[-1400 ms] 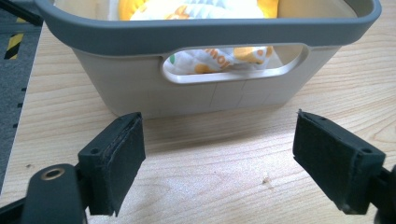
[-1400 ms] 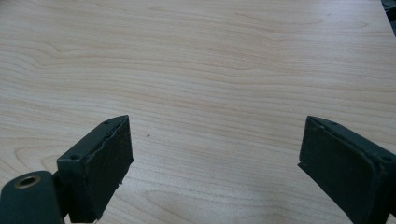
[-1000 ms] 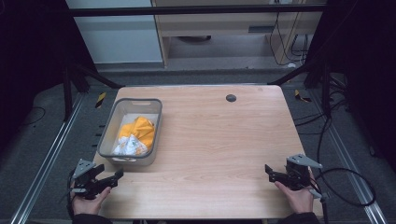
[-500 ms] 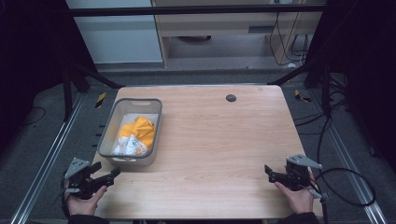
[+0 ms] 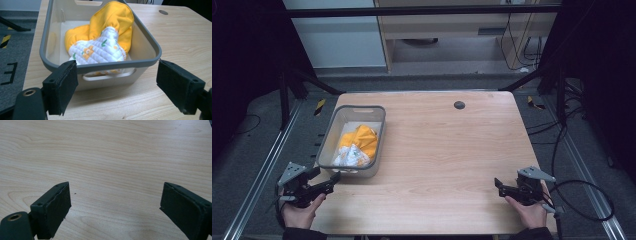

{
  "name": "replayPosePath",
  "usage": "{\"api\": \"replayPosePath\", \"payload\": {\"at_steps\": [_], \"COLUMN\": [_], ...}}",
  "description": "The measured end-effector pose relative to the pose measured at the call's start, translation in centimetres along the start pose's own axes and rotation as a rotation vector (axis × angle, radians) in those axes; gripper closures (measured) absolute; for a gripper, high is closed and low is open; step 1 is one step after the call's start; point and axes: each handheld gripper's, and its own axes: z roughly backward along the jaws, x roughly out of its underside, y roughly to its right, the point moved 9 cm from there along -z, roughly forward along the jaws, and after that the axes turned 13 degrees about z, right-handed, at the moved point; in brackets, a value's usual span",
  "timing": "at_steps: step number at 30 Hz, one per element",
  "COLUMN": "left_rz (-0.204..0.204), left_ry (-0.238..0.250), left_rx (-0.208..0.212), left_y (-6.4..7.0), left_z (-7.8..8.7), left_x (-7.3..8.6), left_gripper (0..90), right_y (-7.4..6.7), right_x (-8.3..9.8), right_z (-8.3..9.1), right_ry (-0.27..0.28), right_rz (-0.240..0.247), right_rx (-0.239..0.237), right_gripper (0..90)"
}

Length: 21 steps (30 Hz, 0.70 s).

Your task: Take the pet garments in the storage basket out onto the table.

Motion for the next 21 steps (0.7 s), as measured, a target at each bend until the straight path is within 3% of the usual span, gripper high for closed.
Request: {"api": "replayPosePath", "payload": {"at_steps": [21], "left_rz": [-0.032], "left_ry": [0.006], "left_rx": [0.016], "left_y": [1.3], "left_z": [-0.3], "left_x": [-2.4], "left_gripper": [16.7], "right_y": [-0.1], "right_x": [-0.1], "right_z": [0.0], "right_ry": [0.010], "right_rz": [0.001], "right_rx": [0.002], "right_gripper": [9.4]}}
